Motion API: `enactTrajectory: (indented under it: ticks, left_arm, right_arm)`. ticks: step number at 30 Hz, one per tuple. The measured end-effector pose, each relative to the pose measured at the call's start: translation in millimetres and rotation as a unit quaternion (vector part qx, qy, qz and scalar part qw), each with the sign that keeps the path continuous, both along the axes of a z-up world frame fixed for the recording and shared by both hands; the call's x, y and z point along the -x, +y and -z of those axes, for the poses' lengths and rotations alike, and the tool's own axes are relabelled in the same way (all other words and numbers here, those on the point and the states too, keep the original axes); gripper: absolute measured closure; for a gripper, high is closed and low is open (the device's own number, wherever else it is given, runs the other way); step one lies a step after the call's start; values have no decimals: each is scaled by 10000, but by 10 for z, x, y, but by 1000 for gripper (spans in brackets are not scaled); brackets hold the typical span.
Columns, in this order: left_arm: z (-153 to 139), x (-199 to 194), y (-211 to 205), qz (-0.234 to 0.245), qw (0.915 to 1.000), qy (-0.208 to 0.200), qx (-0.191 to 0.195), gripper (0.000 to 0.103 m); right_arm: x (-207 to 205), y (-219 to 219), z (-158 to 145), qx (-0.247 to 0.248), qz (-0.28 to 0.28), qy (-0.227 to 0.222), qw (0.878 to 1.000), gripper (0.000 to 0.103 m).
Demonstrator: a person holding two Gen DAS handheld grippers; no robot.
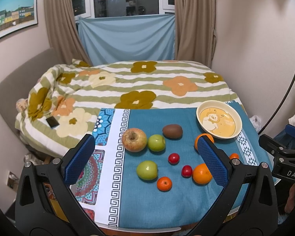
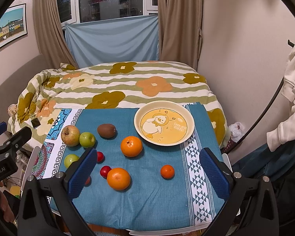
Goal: Organize fruits
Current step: 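Move both tools forward toward the oranges on the cloth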
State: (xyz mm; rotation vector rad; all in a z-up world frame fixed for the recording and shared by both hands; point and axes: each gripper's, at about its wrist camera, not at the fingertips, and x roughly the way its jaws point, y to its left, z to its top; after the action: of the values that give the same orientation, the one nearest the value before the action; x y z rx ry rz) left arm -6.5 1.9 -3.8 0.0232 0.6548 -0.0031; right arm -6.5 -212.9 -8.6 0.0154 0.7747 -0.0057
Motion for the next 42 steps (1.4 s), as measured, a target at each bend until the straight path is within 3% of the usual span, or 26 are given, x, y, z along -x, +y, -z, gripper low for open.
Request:
enactTrajectory:
  ticks: [18,25,33,42]
  left_arm:
    - [43,27,-3,-3,10000,28,4,0]
    - [185,24,-41,85,9997,235,34,0]
    - [392,22,-300,526,9968,596,-77,0]
    - [887,-22,-729,860,9925,849,-201,0]
  right_arm:
    - [10,-1,6,-8,-9,14,10000,0]
    - [59,-23,53,-14,28,124,9999,0]
    - [56,-265,346,-123,102,563,9983,0]
    - [-68,-633,785,-202,-103,858,9960,0]
